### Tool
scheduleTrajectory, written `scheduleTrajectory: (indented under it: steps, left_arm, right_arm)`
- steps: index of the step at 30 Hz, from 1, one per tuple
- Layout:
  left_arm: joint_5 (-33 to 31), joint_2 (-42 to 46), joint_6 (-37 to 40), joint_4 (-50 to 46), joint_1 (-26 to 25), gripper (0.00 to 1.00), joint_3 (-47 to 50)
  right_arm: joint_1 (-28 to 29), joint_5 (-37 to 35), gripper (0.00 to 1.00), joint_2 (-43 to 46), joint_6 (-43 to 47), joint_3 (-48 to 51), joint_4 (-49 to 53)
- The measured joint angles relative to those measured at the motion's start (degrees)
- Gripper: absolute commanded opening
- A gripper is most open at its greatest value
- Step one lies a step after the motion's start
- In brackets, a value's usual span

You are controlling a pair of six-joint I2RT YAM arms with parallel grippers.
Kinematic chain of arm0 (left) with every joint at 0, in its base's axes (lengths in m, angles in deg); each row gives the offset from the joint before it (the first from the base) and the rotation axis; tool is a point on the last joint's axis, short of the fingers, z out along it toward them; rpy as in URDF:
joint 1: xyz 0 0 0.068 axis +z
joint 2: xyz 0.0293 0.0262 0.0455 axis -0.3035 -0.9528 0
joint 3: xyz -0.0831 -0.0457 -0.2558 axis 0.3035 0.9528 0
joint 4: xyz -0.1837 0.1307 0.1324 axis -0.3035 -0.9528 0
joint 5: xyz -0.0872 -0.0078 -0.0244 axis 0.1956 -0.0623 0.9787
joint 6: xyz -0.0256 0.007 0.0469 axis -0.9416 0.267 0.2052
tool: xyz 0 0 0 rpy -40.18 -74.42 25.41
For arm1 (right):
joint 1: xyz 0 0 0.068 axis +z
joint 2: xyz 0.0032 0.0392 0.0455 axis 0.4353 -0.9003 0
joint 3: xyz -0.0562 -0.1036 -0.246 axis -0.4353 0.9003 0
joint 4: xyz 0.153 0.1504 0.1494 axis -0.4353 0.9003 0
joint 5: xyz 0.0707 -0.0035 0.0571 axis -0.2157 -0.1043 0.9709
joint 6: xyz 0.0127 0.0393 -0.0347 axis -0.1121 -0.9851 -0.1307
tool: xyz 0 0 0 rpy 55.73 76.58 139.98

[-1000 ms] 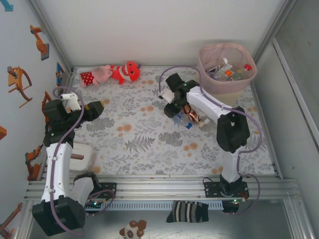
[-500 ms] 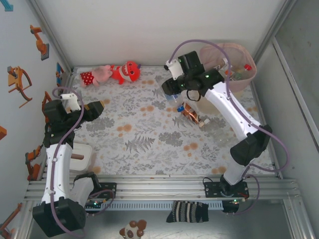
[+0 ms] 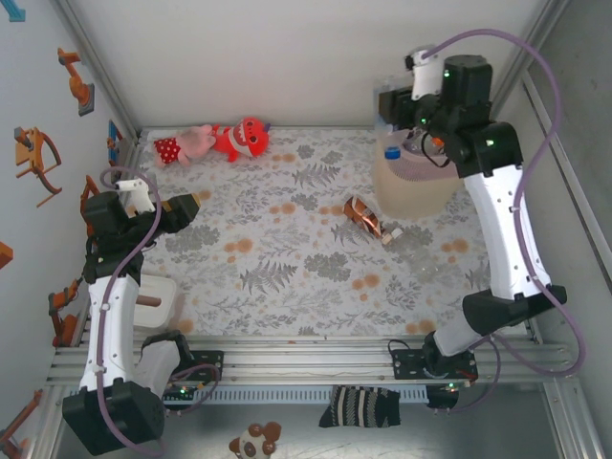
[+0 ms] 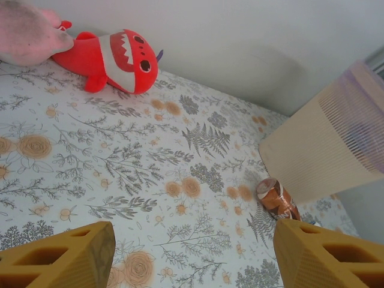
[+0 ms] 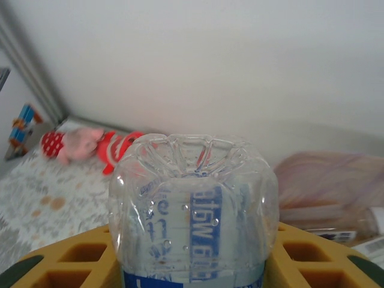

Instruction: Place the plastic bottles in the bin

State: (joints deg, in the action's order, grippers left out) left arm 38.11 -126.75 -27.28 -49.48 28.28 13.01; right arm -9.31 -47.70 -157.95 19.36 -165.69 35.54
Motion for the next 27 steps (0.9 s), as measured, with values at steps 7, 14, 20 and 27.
scheduleTrajectory:
  steps: [7,14,20,27]
  left_arm:
    - [0.00,0.00,0.00,0.00,0.00,0.70,0.00]
    - [0.00,0.00,0.00,0.00,0.00,0.70,0.00]
    - [0.00,0.00,0.00,0.00,0.00,0.70,0.00]
    - [-0.02,0.00,0.00,0.00,0.00,0.70,-0.02]
  right_arm:
    - [-8.09,0.76,0.43,-1.92,-1.05,-3.45,-2.21]
    - [-12.59,2.97,0.43,-7.50,-0.79,-3.93,-2.73]
    - [-13.05,5.49,0.42,-10.16,0.94,-1.51,-2.71]
    - [-13.05,8.76,0.40,-11.37,1.55,3.63,-2.47]
